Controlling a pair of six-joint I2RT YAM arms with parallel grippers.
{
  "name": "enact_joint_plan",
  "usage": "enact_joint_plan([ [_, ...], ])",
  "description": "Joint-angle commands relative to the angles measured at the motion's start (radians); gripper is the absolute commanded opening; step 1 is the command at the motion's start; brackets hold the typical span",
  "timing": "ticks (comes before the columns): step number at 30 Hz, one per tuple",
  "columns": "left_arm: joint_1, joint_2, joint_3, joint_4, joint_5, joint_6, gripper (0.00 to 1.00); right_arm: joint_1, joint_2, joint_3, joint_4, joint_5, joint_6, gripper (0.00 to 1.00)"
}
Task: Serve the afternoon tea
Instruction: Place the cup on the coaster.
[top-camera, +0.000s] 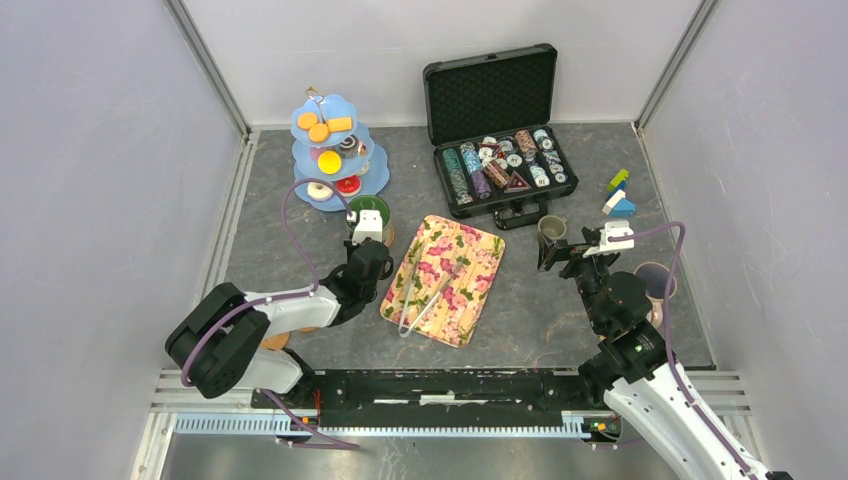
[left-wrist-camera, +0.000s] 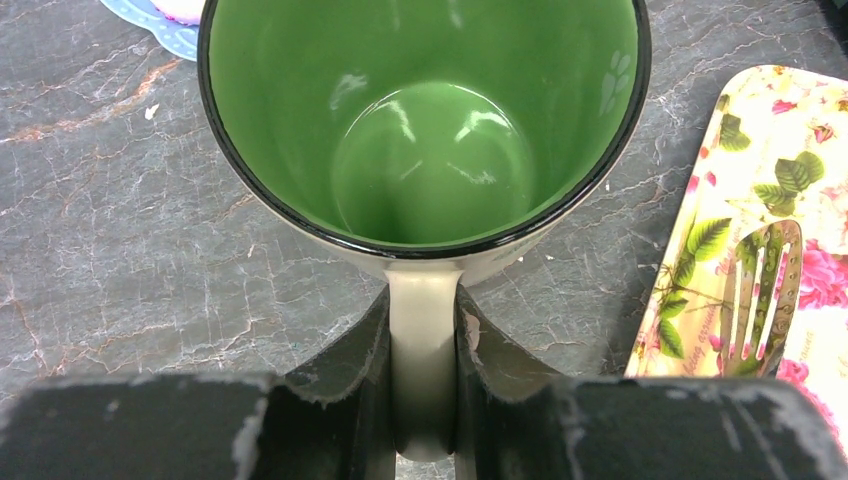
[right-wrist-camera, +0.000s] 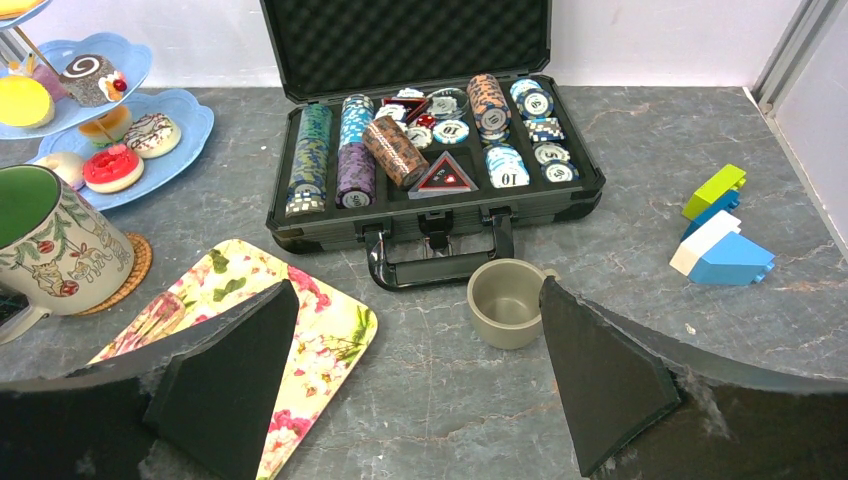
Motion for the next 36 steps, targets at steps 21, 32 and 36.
enact_joint_plan([
  [21, 0.026, 0.024, 0.042, 0.213, -0.011, -0.053, 0.02, -0.001, 0.017, -0.011, 0.037, 0.008, -0.001, 0.98],
  [32, 0.036, -0.037, 0.169, -0.148, -0.084, -0.178, 0.63, 0.0, 0.015, -0.014, 0.034, 0.009, -0.003, 0.98],
  [36, 0.039, -0.125, 0.227, -0.364, -0.081, -0.239, 0.88, 0.0, 0.012, -0.024, 0.036, 0.01, -0.004, 0.98],
])
